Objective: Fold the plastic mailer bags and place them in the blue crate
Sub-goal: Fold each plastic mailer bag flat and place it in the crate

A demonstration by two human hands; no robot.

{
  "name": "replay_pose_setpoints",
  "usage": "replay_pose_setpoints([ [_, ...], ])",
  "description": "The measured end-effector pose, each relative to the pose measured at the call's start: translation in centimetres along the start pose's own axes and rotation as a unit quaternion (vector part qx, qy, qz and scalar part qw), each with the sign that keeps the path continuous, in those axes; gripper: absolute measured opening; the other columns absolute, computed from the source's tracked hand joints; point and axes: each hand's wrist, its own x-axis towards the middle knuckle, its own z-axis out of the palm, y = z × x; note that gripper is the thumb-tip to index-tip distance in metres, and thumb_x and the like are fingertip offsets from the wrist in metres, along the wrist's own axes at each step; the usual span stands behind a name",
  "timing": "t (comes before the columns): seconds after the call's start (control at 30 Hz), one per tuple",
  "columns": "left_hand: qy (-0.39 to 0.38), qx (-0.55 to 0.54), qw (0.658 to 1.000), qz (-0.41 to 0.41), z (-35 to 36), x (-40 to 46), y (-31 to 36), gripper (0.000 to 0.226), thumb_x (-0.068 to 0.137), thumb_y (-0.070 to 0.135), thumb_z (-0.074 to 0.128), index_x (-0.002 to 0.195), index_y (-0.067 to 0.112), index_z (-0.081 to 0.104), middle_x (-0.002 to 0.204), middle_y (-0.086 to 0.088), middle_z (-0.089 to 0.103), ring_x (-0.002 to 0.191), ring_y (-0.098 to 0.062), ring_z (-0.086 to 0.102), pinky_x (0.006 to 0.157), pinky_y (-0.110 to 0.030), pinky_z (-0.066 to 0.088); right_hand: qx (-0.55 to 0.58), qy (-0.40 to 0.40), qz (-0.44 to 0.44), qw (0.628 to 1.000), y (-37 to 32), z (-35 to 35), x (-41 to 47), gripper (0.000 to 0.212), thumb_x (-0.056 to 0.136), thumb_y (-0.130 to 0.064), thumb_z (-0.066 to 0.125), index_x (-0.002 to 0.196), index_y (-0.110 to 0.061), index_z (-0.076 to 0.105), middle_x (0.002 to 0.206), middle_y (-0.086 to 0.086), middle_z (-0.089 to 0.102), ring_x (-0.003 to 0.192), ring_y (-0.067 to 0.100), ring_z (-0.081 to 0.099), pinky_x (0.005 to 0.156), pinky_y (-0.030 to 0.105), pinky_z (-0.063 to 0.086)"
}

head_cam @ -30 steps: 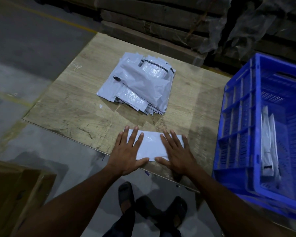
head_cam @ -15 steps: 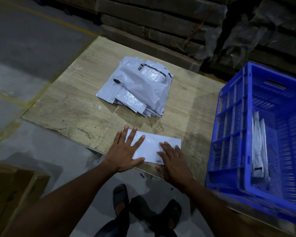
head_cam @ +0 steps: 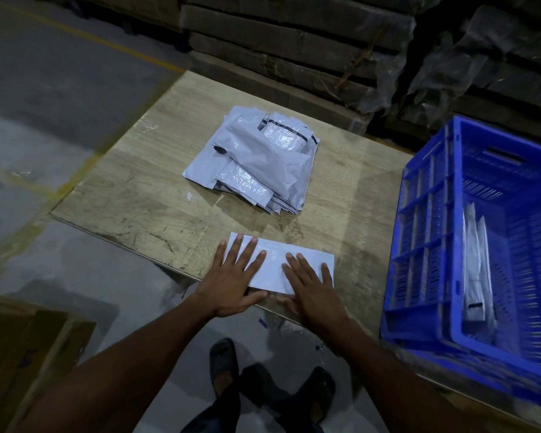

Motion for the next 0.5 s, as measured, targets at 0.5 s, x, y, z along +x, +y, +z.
replay_pose_setpoints([
  [0.5,-0.017,0.06,0.998,0.006,-1.0,0.2,1.2,0.053,0.098,0.032,0.054,0.143,0.006,0.057,0.153,-0.02,0.05,0.139,-0.044,0.05,0.088,-0.076,0.049,-0.075,0.113,-0.065,0.989,-0.7,-1.0,-0.6,0.058,0.102,-0.041,0.042,0.15,-0.01,0.038,0.163,0.013,0.026,0.146,0.036,0.036,0.109,0.066,0.035],
])
